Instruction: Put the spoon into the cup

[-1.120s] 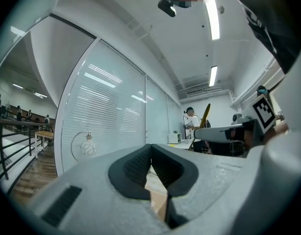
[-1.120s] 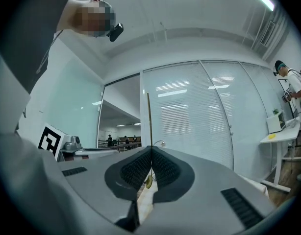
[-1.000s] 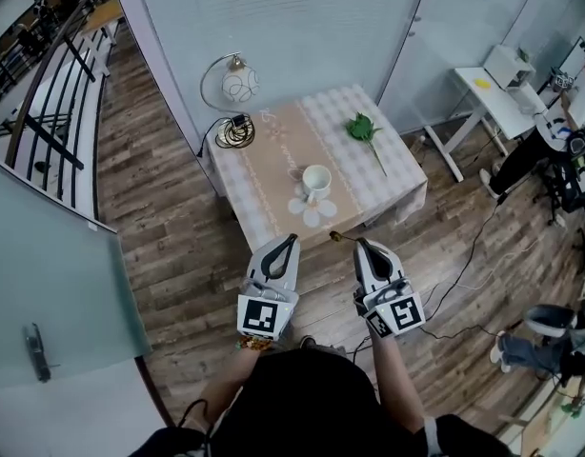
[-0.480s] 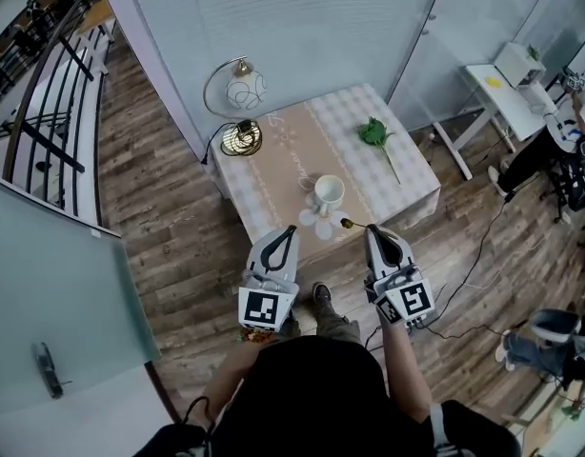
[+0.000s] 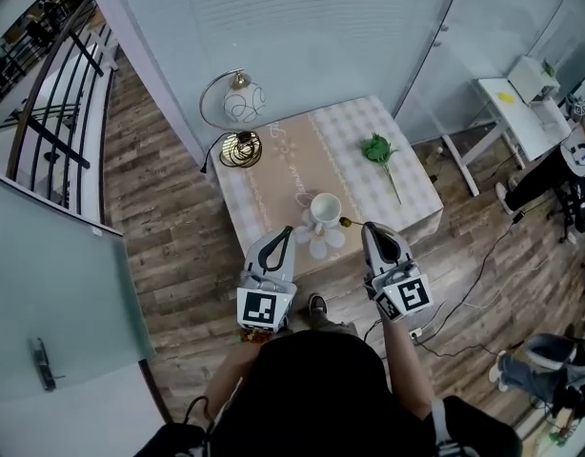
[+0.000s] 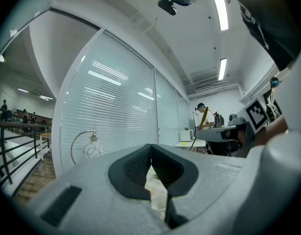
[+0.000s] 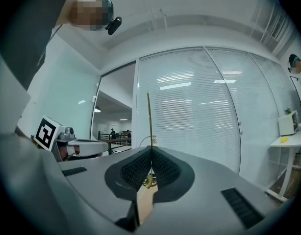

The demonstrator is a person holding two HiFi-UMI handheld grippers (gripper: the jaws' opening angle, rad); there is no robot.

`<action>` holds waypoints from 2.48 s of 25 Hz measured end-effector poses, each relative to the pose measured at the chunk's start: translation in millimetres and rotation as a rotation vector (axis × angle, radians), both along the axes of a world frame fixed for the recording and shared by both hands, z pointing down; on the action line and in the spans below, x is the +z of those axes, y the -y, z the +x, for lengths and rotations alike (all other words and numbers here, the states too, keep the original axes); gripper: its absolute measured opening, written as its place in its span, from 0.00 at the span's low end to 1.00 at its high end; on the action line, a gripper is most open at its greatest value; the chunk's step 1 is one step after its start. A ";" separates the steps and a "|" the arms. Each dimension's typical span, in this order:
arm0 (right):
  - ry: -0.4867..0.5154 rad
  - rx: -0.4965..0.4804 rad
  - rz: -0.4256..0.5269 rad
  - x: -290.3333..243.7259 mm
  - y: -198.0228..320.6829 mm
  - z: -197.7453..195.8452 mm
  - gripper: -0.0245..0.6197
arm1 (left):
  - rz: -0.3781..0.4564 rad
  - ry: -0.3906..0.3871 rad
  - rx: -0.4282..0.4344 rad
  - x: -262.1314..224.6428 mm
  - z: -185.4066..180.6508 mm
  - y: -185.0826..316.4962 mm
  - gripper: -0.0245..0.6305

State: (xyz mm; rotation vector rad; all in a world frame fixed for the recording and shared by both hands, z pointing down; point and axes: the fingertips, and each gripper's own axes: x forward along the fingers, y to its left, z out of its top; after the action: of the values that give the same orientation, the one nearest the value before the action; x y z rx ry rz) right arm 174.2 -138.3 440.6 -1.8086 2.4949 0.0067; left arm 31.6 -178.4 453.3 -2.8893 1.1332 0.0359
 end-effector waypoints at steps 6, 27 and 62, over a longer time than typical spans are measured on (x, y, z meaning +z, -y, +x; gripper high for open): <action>0.004 -0.039 -0.010 7.7 27.9 14.9 0.05 | -0.004 0.021 -0.034 7.5 14.6 16.9 0.06; -0.012 -0.114 -0.105 59.1 89.1 24.3 0.05 | -0.049 0.025 -0.136 22.1 5.5 43.6 0.06; -0.080 -0.134 -0.365 200.1 143.4 5.4 0.05 | -0.029 0.025 -0.208 16.3 -31.1 41.9 0.06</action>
State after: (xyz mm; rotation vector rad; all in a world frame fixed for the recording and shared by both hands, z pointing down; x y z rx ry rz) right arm 179.6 -281.7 640.7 -1.7796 2.8192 -0.4172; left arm 0.5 -220.3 469.6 -2.7704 1.4342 -0.0237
